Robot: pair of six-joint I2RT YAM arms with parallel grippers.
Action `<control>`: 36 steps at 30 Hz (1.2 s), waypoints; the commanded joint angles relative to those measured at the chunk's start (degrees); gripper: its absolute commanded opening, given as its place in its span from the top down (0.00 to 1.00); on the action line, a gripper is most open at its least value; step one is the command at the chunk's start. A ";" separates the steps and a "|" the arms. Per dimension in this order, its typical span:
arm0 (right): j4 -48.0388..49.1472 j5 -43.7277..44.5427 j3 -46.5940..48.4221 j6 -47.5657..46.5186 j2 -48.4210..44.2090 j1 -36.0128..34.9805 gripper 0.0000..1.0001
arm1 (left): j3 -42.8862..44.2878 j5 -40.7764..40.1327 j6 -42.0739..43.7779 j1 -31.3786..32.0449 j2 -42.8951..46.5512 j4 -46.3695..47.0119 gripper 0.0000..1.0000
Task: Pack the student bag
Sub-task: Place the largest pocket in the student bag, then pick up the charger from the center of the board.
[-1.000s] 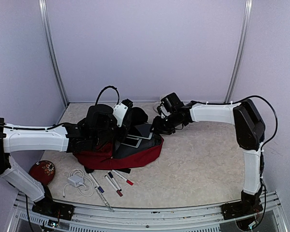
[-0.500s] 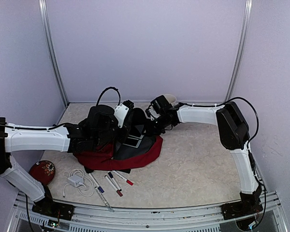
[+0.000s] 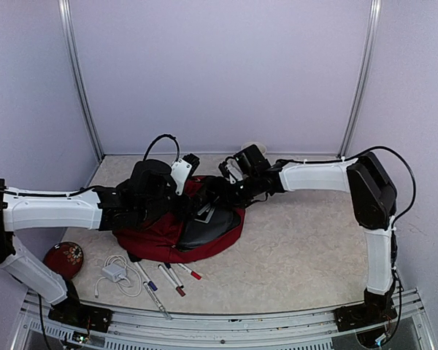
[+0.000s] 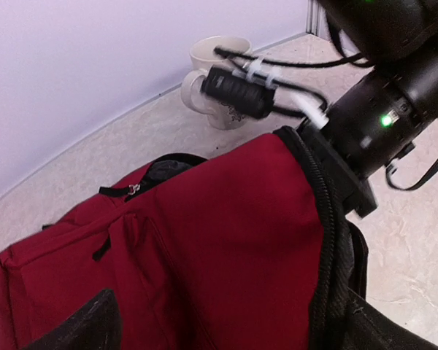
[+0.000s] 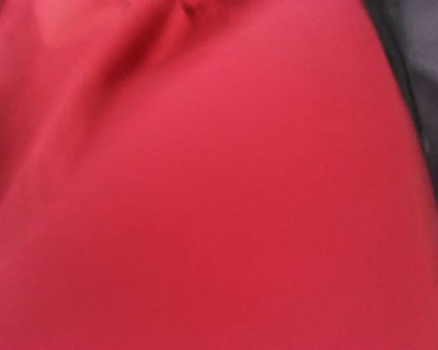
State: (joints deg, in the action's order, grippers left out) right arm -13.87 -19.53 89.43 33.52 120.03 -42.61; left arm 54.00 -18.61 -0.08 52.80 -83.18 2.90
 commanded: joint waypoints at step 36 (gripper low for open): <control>-8.63 19.83 -26.38 -4.36 -32.74 -5.47 0.42 | -18.14 -8.53 -92.37 -3.44 29.82 -59.37 0.01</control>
State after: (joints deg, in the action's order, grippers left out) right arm -23.68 -0.10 64.36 29.54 88.53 -47.51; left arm 36.67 -26.65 -80.18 51.18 -54.22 -56.18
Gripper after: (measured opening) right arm 0.578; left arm 0.988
